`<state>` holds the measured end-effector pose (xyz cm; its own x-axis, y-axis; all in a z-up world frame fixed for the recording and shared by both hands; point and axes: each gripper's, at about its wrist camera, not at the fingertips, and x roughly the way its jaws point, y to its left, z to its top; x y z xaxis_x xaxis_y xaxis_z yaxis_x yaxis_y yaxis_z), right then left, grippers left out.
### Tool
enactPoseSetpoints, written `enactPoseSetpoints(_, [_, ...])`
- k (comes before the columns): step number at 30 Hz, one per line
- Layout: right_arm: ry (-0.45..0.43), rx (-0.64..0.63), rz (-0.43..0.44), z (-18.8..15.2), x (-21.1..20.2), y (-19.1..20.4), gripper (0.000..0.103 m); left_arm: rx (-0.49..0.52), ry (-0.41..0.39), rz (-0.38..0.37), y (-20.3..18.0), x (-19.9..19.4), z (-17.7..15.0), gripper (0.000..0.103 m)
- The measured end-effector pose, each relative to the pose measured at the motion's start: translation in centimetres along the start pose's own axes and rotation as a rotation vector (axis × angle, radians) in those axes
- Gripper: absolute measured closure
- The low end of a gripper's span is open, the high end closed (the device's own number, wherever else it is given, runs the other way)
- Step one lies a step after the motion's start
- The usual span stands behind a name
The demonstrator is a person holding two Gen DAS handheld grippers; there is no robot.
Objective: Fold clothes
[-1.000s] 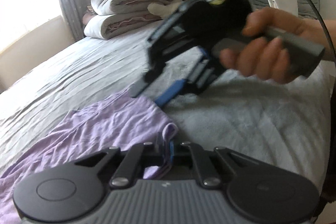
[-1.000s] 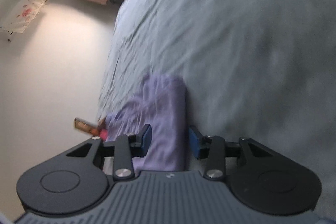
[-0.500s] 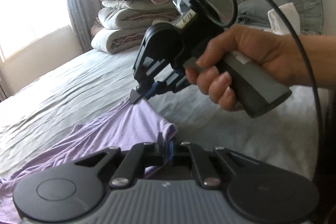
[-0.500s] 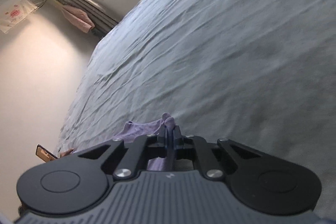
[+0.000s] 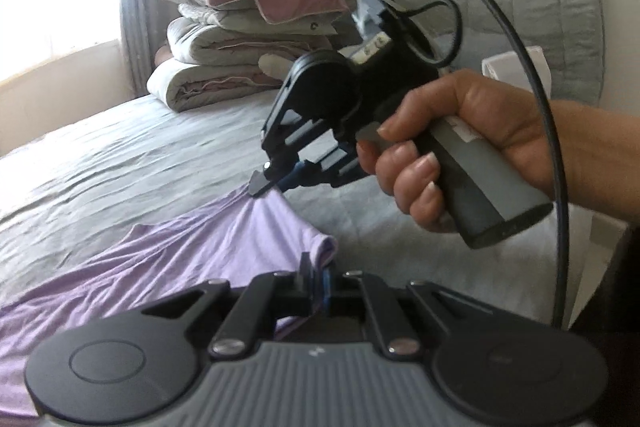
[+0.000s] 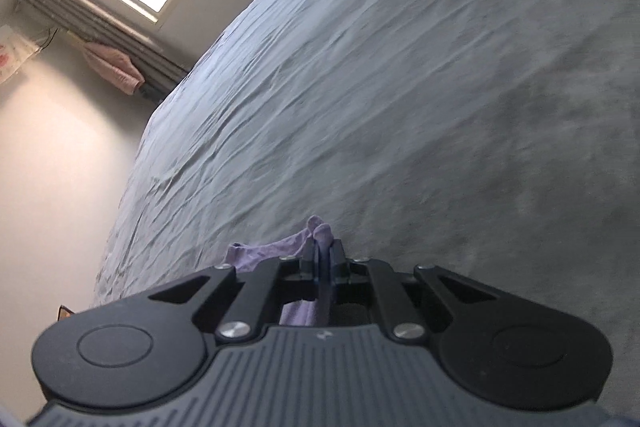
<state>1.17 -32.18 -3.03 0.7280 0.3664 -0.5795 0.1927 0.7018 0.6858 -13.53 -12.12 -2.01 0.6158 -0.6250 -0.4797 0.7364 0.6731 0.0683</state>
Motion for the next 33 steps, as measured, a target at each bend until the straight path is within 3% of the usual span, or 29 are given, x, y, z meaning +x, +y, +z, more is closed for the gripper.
enactPoseSetpoints(14, [-0.012, -0.058, -0.082, -0.1, 0.6, 4.3, 0.095, -0.485, -0.132, -0.007, 6.0, -2.3, -0.8, 0.099])
enactPoseSetpoints(18, [0.007, -0.096, -0.082, -0.3, 0.8, 5.8, 0.095, -0.587, -0.156, 0.044, 8.6, -3.7, -1.9, 0.099])
enactPoseSetpoints(26, [0.053, -0.251, -0.050, -2.1, 4.7, 12.8, 0.095, -0.788, -0.203, 0.147, 13.7, -6.5, -3.9, 0.099])
enactPoseSetpoints(33, [0.118, -0.350, -0.019, -5.1, 9.3, 18.2, 0.095, -0.914, -0.213, 0.291, 18.1, -9.4, -6.7, 0.099])
